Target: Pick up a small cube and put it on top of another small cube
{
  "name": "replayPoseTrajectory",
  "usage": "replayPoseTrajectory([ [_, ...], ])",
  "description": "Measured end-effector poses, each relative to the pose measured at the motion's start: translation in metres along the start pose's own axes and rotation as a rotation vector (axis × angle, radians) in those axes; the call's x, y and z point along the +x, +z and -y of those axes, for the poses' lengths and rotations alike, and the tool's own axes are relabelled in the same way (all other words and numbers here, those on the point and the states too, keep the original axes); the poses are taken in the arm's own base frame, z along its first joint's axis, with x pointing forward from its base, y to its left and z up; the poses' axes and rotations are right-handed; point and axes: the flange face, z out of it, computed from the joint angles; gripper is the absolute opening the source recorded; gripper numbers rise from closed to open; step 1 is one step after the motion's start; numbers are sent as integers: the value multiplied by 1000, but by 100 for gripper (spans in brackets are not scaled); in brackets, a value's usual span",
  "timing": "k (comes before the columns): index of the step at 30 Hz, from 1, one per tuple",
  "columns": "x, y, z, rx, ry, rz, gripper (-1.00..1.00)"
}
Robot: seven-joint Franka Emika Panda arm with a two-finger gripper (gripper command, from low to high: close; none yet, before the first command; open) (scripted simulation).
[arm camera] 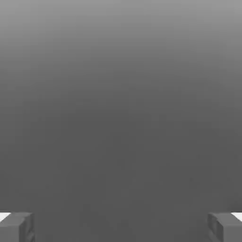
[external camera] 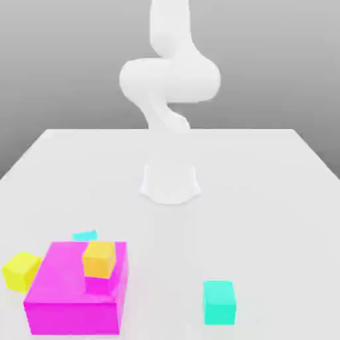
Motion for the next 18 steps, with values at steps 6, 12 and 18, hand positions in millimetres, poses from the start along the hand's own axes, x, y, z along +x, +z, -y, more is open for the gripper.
replayPoseTrajectory([
  [6,40,119,-61,-192,393,19,0],
  [12,63,217,-155,-379,786,0,0],
  [18,66,289,-276,-569,1193,-64,0],
])
